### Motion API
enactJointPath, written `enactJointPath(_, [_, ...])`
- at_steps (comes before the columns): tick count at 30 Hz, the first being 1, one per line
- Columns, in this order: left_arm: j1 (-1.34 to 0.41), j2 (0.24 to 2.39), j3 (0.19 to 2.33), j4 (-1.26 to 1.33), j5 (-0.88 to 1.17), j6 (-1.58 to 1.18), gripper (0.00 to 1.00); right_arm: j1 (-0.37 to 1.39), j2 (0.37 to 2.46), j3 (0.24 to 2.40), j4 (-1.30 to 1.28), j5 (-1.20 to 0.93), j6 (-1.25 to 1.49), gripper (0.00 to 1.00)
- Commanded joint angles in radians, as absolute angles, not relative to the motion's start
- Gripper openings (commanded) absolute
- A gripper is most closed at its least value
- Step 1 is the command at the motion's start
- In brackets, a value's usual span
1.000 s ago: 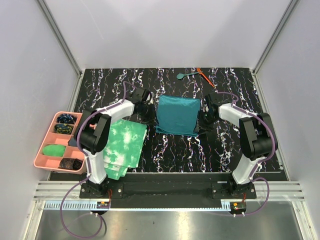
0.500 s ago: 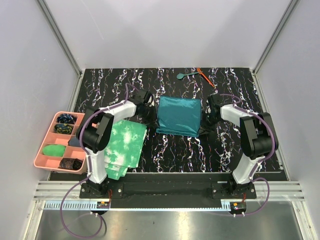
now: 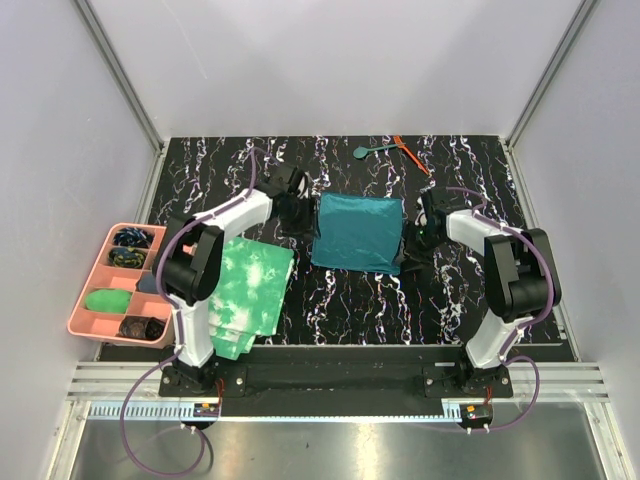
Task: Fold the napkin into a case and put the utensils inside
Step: Smooth out the square-folded napkin at the center of the board, then rotate the square-folded napkin at the center of the board.
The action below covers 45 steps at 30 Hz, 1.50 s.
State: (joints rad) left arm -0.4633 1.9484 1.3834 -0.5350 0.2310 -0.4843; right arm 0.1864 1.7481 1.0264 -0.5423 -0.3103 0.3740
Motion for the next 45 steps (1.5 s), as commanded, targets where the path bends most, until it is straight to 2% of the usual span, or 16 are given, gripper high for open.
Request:
enactJointPath(1, [-0.451,2.003,1.544,-0.515,0.252,-0.39,0.54,0.17,1.718,1.046,-0.52,-0.365,0.359,0.49])
enactJointPath(13, [-0.393,2.262,1.833,-0.491,0.21,-0.342,0.52,0.17,1.69,0.96,-0.474,-0.391,0.347,0.42])
enactJointPath(28, [-0.345,2.433,1.965,-0.403,0.311,-0.503,0.53,0.17,1.706,0.908,-0.423,-0.431,0.379,0.39])
enactJointPath(35, [-0.331,2.467,1.976,-0.431,0.28,-0.56,0.51,0.17,1.706,0.887,-0.41,-0.428,0.402,0.35])
enactJointPath(38, [-0.328,2.473,1.989,-0.436,0.267,-0.549,0.49,0.167,1.712,0.884,-0.402,-0.426,0.413,0.31])
enactJointPath(42, [-0.319,2.448,2.006,-0.449,0.316,-0.535,0.51,0.152,1.71,0.89,-0.402,-0.416,0.419,0.19])
enactJointPath(43, [-0.319,2.435,2.005,-0.459,0.321,-0.531,0.53,0.143,1.709,0.894,-0.402,-0.414,0.416,0.12])
enactJointPath(45, [-0.318,2.369,2.0,-0.479,0.308,-0.505,0.54,0.108,1.71,0.908,-0.413,-0.413,0.391,0.06])
